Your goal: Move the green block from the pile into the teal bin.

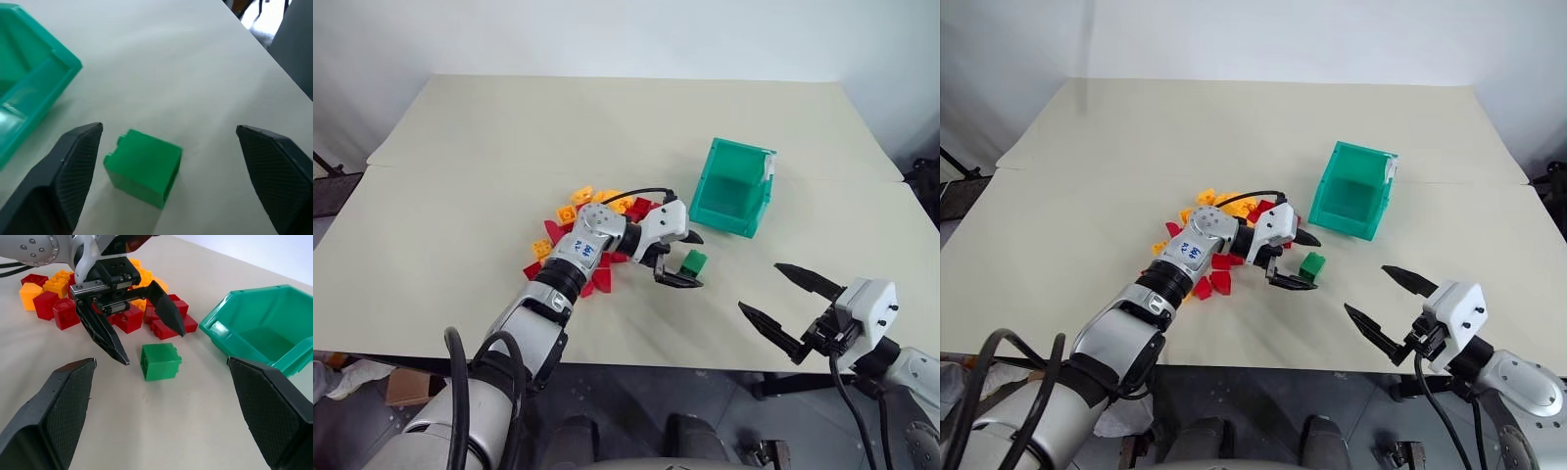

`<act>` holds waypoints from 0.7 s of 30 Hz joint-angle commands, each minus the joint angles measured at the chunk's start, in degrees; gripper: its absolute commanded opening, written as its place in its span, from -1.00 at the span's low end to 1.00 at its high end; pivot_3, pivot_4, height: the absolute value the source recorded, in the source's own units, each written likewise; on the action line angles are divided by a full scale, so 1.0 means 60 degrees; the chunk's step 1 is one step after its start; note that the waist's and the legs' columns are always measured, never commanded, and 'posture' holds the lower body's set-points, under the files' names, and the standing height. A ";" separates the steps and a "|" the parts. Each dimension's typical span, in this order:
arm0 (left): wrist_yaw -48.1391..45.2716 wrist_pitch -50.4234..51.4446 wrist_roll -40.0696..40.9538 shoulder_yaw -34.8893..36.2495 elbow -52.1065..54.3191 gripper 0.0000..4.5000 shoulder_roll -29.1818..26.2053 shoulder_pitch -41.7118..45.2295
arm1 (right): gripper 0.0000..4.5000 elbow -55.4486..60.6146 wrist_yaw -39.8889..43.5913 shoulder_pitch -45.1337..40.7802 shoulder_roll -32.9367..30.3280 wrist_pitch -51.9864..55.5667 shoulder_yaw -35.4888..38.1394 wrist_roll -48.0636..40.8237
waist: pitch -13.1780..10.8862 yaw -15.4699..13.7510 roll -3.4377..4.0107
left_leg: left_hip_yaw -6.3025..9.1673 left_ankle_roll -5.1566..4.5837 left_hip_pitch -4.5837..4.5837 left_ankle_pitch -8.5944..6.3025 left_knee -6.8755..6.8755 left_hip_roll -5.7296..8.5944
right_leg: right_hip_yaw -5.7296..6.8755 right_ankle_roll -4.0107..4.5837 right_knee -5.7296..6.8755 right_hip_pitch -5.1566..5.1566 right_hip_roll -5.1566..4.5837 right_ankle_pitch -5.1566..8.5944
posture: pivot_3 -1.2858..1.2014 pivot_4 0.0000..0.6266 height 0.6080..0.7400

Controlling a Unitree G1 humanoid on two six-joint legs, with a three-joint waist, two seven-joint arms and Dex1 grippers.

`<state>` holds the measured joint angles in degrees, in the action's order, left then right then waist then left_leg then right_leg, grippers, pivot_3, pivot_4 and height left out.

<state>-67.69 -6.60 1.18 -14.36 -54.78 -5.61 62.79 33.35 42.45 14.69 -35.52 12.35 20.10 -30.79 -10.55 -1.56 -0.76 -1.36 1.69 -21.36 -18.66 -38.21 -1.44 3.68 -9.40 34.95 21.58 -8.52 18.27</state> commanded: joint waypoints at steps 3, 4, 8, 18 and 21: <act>-0.0617 -0.0954 0.1244 0.1403 0.0508 0.99 -0.0477 0.0169 | 1.00 -0.0170 0.0075 -0.0594 -0.0171 0.0209 -0.0235 -0.0090 | 0.0000 0.0030 0.0000 | 0.0000 0.0000 0.0004 0.0000 0.0002 -0.0001 | 0.0000 0.0000 0.0008 0.0001 0.0000 0.0000 | 0.03 -0.52 1.00; -0.0894 -0.1059 0.1569 0.1710 0.0667 0.99 -0.0638 0.0098 | 1.00 -0.0224 0.0123 -0.0711 -0.0234 0.0292 -0.0299 -0.0109 | 0.0000 0.0056 0.0000 | 0.0000 0.0000 0.0004 0.0000 0.0002 -0.0002 | 0.0000 0.0000 0.0006 0.0002 0.0000 0.0000 | 0.03 -0.52 1.00; -0.1838 -0.1346 0.2375 0.2735 0.1300 0.99 -0.2223 -0.0823 | 1.00 -0.0909 0.0133 -0.1780 -0.0673 0.0930 -0.0767 0.0103 | 0.0002 0.0237 0.0004 | -0.0014 0.0001 0.0019 0.0000 0.0004 -0.0015 | 0.0000 0.0009 0.0020 0.0007 0.0001 -0.0004 | 0.03 -0.52 1.00; -0.1269 0.0252 0.3718 0.4696 0.5221 0.99 -0.5066 -0.4694 | 1.00 -0.1810 0.0543 -0.4178 -0.1064 0.2815 -0.2416 0.0064 | -0.0001 0.0067 -0.0001 | 0.0012 0.0000 -0.0007 -0.0003 -0.0022 -0.0018 | 0.0029 0.0007 0.0025 0.0006 -0.0003 -0.0009 | 0.03 -0.52 1.00; -0.0871 0.1351 0.4396 0.5399 0.7491 0.99 -0.5635 -0.7040 | 1.00 -0.2225 0.0515 -0.5060 -0.1011 0.3727 -0.3243 0.0214 | 0.0000 0.0326 0.0000 | -0.0001 0.0005 0.0015 -0.0016 -0.0001 -0.0031 | 0.0026 0.0011 0.0027 0.0007 -0.0005 -0.0013 | 0.03 -0.52 1.00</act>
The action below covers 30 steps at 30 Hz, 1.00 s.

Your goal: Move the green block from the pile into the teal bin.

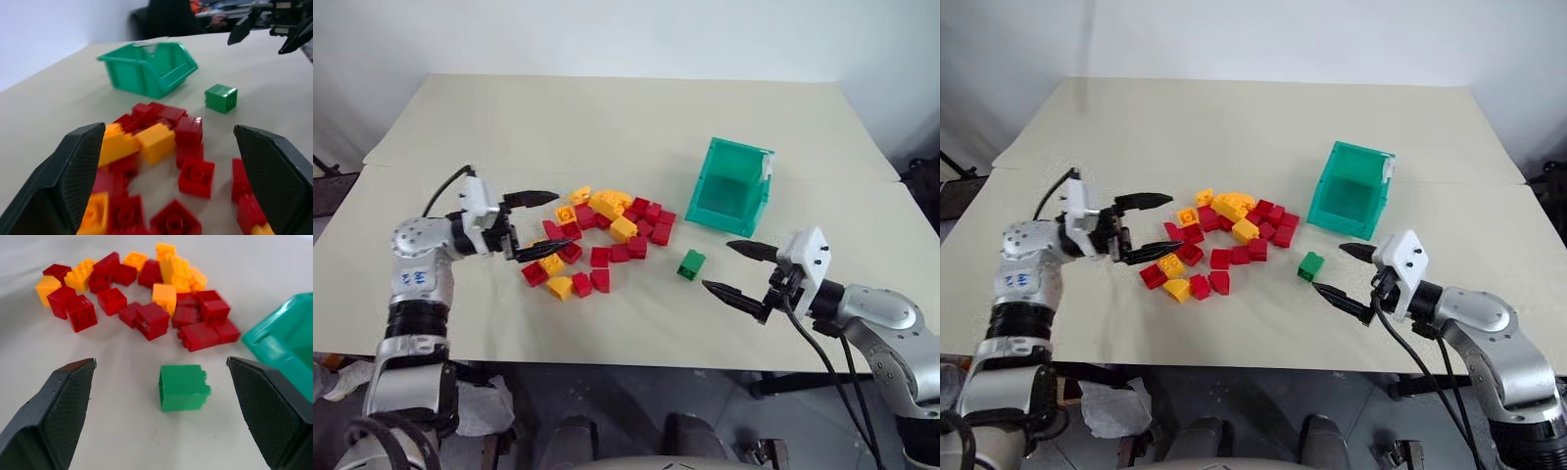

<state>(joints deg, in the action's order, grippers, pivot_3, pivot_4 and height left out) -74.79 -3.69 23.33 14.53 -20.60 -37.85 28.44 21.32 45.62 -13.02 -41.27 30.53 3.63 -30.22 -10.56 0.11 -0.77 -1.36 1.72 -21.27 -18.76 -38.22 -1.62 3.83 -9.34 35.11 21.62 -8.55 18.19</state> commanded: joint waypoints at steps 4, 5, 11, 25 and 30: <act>0.1075 0.2058 0.1501 0.1018 0.4121 0.99 -0.0306 -0.3376 | 1.00 -0.1184 -0.0017 -0.1213 0.0049 0.0803 -0.1268 0.0850 | -0.0002 -0.0009 -0.0001 | 0.0004 0.0007 -0.0001 -0.0004 -0.0002 -0.0014 | 0.0010 0.0008 0.0007 0.0005 0.0004 0.0004 | 0.03 -0.52 1.00; 0.1254 0.2174 0.1548 0.1023 0.4507 0.99 -0.0271 -0.3702 | 1.00 -0.1484 -0.0054 -0.1411 0.0125 0.0698 -0.1404 0.1060 | -0.0002 -0.0069 -0.0001 | 0.0008 0.0007 -0.0006 -0.0004 -0.0009 -0.0013 | 0.0011 0.0010 0.0008 0.0004 0.0004 0.0003 | 0.03 -0.52 1.00; 0.1801 0.2523 0.1682 0.0875 0.5690 0.99 -0.0092 -0.4803 | 1.00 -0.2970 0.0004 -0.2416 0.0787 0.0173 -0.2133 0.2009 | -0.0001 -0.0034 0.0000 | -0.0006 0.0006 0.0000 -0.0004 -0.0014 -0.0011 | 0.0003 0.0021 0.0000 -0.0001 0.0004 -0.0004 | 0.03 -0.52 1.00; 0.2106 0.2668 0.1929 0.0716 0.5674 1.00 0.0031 -0.4305 | -0.06 -0.3283 0.0534 -0.2560 0.1280 -0.0881 -0.1728 0.2163 | -0.0001 0.0014 0.0000 | -0.0016 0.0007 -0.0004 -0.0005 0.0001 -0.0011 | 0.0004 0.0021 -0.0001 0.0018 0.0005 -0.0004 | 0.03 -0.52 1.00; 0.3162 0.3025 0.2379 0.0813 0.5926 1.00 0.0734 -0.4046 | -0.06 -0.3120 0.0186 -0.2883 0.1593 -0.1356 -0.0480 0.1508 | -0.0001 0.0009 0.0000 | -0.0017 0.0008 -0.0004 -0.0005 0.0001 -0.0012 | 0.0004 0.0020 -0.0001 0.0017 0.0004 -0.0005 | 0.03 -0.52 1.00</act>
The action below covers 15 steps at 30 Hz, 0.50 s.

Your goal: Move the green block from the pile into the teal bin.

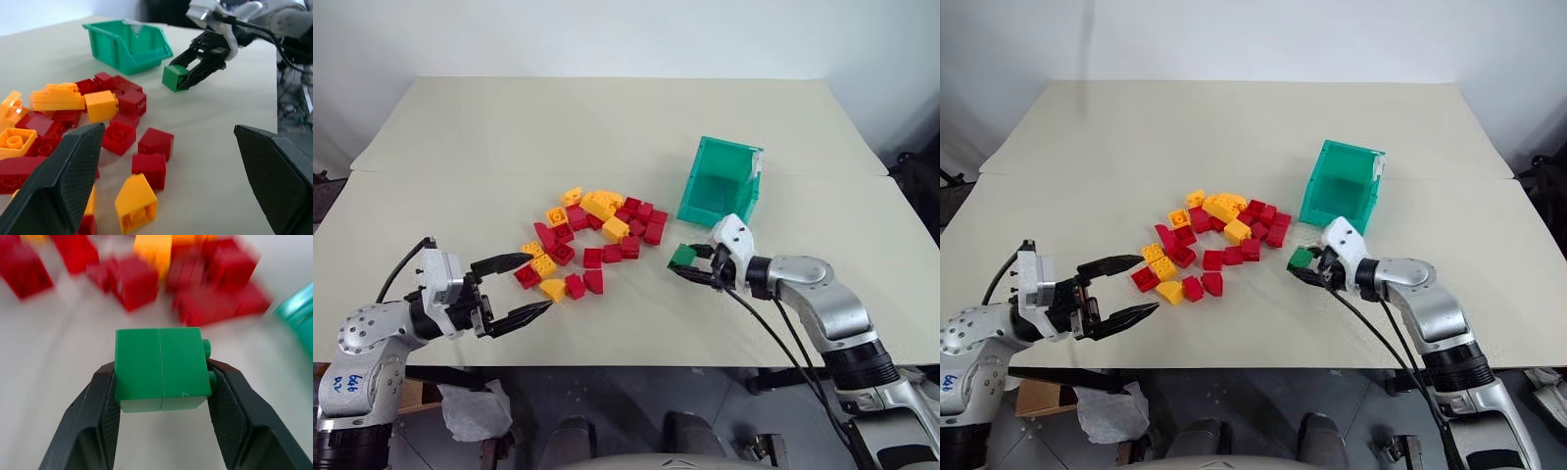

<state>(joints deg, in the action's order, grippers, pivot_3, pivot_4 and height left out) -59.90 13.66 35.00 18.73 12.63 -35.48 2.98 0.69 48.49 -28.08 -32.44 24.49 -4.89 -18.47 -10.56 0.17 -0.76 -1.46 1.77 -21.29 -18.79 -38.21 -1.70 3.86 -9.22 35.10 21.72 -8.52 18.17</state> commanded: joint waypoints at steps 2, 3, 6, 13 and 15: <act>0.1133 0.0272 0.0563 0.0165 0.0483 1.00 0.0600 0.0302 | -0.06 0.0061 -0.0602 -0.0744 0.0196 -0.0329 0.1256 -0.0446 | 0.0000 0.0000 0.0000 | 0.0000 0.0000 0.0000 0.0000 -0.0004 0.0000 | -0.0001 0.0000 -0.0001 -0.0001 0.0000 -0.0001 | 0.03 -0.52 1.00; 0.1462 0.0309 0.0592 0.0181 0.0538 1.00 0.0793 0.0378 | -0.06 -0.0343 -0.0909 -0.1136 0.0206 -0.0407 0.1393 -0.0247 | 0.0000 0.0021 0.0000 | 0.0001 0.0000 0.0001 0.0000 -0.0006 -0.0001 | 0.0000 0.0001 0.0005 -0.0001 0.0000 -0.0001 | 0.03 -0.52 1.00; 0.2020 0.0227 0.0365 0.0012 0.0616 1.00 0.1134 0.0507 | -0.06 -0.2095 -0.1637 -0.2375 0.0144 -0.0945 0.1439 0.0556 | 0.0000 0.0038 0.0000 | -0.0005 0.0002 0.0005 0.0001 -0.0006 -0.0003 | -0.0002 0.0002 0.0008 0.0001 0.0000 -0.0001 | 0.03 -0.52 1.00; 0.2584 0.0145 0.0092 -0.0190 0.0638 1.00 0.1302 0.0626 | 0.09 -0.5703 -0.1930 -0.4297 0.0454 -0.2545 0.1023 0.1761 | 0.0000 0.0187 0.0000 | -0.0014 0.0004 0.0000 0.0002 0.0017 -0.0002 | -0.0001 0.0002 0.0000 0.0017 -0.0001 -0.0002 | 0.03 -0.52 1.00; 0.2643 0.0110 0.0077 -0.0188 0.0661 1.00 0.1280 0.0611 | 0.39 -0.6278 -0.2083 -0.4589 0.0537 -0.2968 0.1049 0.1910 | 0.0000 0.0251 0.0000 | -0.0017 0.0005 -0.0004 0.0001 0.0018 -0.0001 | 0.0001 0.0002 -0.0003 0.0020 -0.0002 -0.0003 | 0.03 -0.52 1.00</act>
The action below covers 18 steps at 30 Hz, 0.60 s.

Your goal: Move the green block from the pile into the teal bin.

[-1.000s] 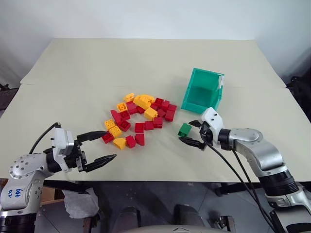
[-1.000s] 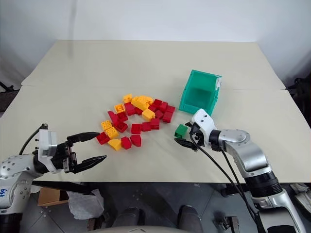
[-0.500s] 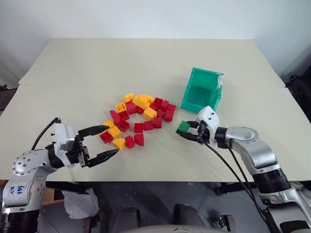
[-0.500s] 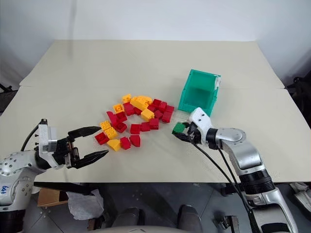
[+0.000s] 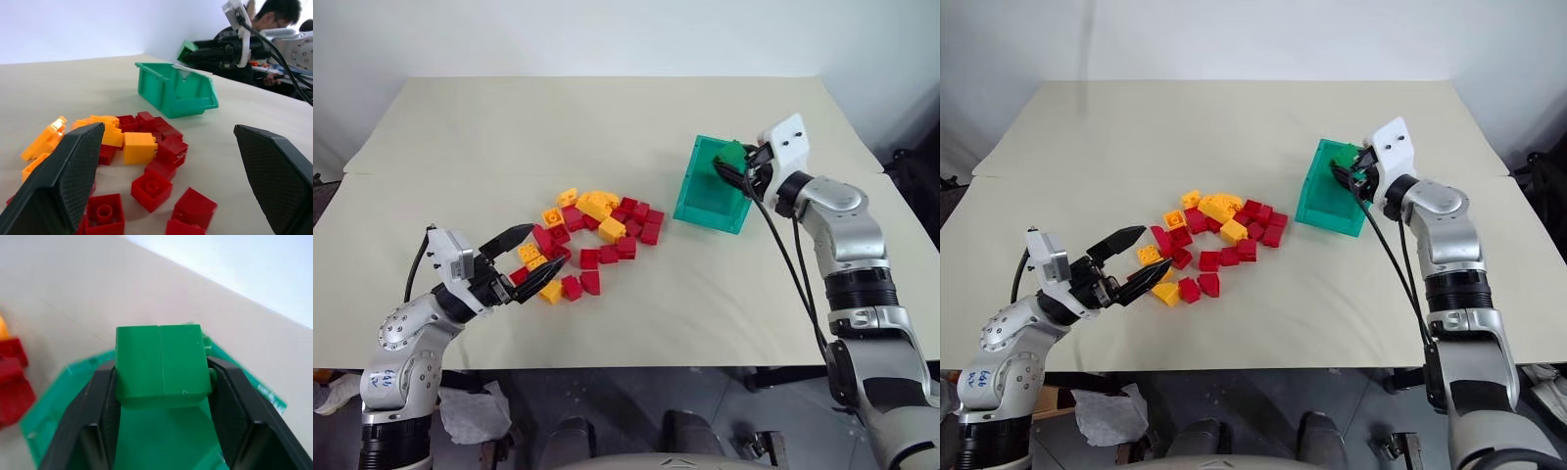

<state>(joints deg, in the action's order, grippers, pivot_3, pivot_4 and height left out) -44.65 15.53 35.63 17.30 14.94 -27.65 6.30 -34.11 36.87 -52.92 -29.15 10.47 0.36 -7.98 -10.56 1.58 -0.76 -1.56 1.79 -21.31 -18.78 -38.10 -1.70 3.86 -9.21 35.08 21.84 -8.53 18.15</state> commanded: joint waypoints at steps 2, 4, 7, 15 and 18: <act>0.0147 -0.0233 -0.0033 0.0078 0.0308 1.00 -0.0069 0.0041 | 0.68 -0.0819 -0.0056 -0.0585 0.0003 -0.0896 0.0121 0.0275 | -0.0001 0.0031 0.0001 | -0.0005 0.0000 -0.0007 0.0000 0.0002 0.0000 | -0.0001 -0.0001 0.0000 0.0012 0.0000 0.0000 | 0.03 -0.52 1.00; 0.0142 -0.0313 -0.0076 0.0126 0.0296 1.00 -0.0154 0.0042 | 0.99 -0.0923 0.0063 -0.0571 -0.0026 -0.1075 0.0109 0.0336 | -0.0001 0.0031 0.0001 | -0.0005 0.0000 -0.0007 0.0000 0.0002 -0.0002 | 0.0000 0.0000 0.0003 0.0016 0.0000 0.0000 | 0.03 -0.52 1.00; 0.0084 -0.0419 -0.0128 0.0211 0.0215 1.00 -0.0322 0.0036 | 0.99 -0.0814 0.0368 -0.0401 -0.0136 -0.1293 0.0182 0.0302 | -0.0001 0.0029 0.0001 | -0.0007 0.0001 -0.0007 0.0000 0.0001 -0.0005 | -0.0001 0.0000 0.0003 0.0016 0.0001 0.0000 | 0.03 -0.52 1.00; -0.0420 -0.0990 -0.1199 0.0226 -0.0637 1.00 -0.1484 -0.0447 | 0.99 0.3171 0.3812 0.2520 -0.0554 -0.1813 0.1149 -0.2560 | -0.0002 -0.0025 0.0003 | -0.0008 0.0006 -0.0007 -0.0004 0.0016 -0.0005 | 0.0005 -0.0001 -0.0009 0.0015 0.0001 0.0000 | 0.03 -0.52 1.00; -0.0641 -0.2053 -0.1748 0.0502 -0.1056 1.00 -0.1714 -0.0824 | 0.99 0.5207 0.4594 0.4832 -0.0764 -0.1691 0.1650 -0.3621 | -0.0002 -0.0074 0.0003 | -0.0019 0.0001 -0.0007 -0.0009 0.0017 -0.0006 | 0.0009 -0.0003 -0.0021 0.0013 -0.0001 -0.0001 | 0.03 -0.52 1.00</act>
<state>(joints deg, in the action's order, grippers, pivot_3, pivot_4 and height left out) -47.79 7.10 26.72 18.34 8.64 -36.95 2.09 -9.33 62.22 -27.65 -32.74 0.15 7.50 -25.33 -10.58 1.13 -0.74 -1.66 1.84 -21.30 -18.87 -38.01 -1.76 3.95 -9.22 34.98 21.90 -8.53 18.14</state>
